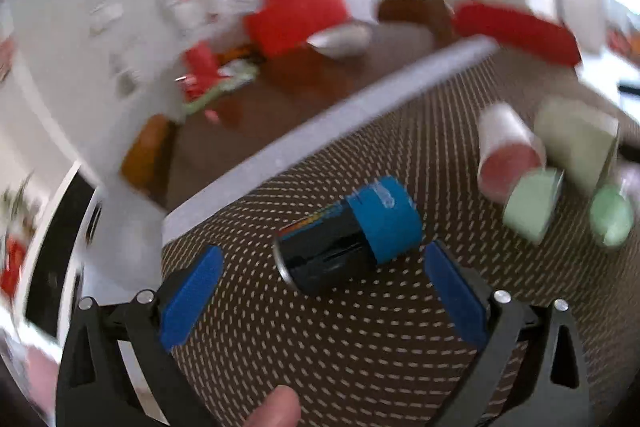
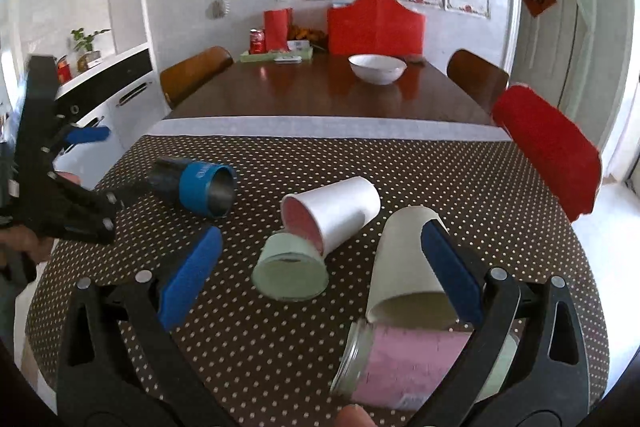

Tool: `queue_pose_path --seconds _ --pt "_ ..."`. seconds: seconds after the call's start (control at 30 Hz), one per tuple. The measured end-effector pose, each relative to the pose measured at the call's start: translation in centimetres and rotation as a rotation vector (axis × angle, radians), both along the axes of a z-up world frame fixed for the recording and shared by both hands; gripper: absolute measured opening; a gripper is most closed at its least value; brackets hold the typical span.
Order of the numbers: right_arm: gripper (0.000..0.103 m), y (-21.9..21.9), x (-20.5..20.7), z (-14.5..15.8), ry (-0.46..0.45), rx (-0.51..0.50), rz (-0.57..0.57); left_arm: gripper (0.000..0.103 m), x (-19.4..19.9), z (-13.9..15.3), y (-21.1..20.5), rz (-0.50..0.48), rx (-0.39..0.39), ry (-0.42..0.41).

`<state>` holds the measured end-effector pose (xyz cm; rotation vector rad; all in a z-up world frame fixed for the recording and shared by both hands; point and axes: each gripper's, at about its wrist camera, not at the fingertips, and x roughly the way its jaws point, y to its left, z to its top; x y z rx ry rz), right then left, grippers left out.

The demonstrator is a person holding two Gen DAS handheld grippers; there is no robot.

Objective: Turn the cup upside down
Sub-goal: 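Move the left gripper down to the black-and-blue can lying on its side, then close the left gripper around the can's body and lift it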

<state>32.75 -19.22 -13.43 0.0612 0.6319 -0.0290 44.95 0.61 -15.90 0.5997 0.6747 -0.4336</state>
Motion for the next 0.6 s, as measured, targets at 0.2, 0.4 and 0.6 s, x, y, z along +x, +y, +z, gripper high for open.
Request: queue_pose_path --seconds 0.2,0.4,0.6 --pt "0.097 -0.3 1.5 -0.7 0.022 0.005 -0.023 0.099 3.1 -2.5 -2.6 -0.235 0.148 0.061" --pt "0.097 -0.1 2.4 -1.2 0.039 0.0 -0.02 0.099 5.6 -4.7 -4.3 -0.298 0.224 0.157" --pt "0.097 -0.2 2.2 -1.4 0.045 0.004 -0.016 0.09 5.0 -7.7 -6.1 -0.304 0.324 0.188"
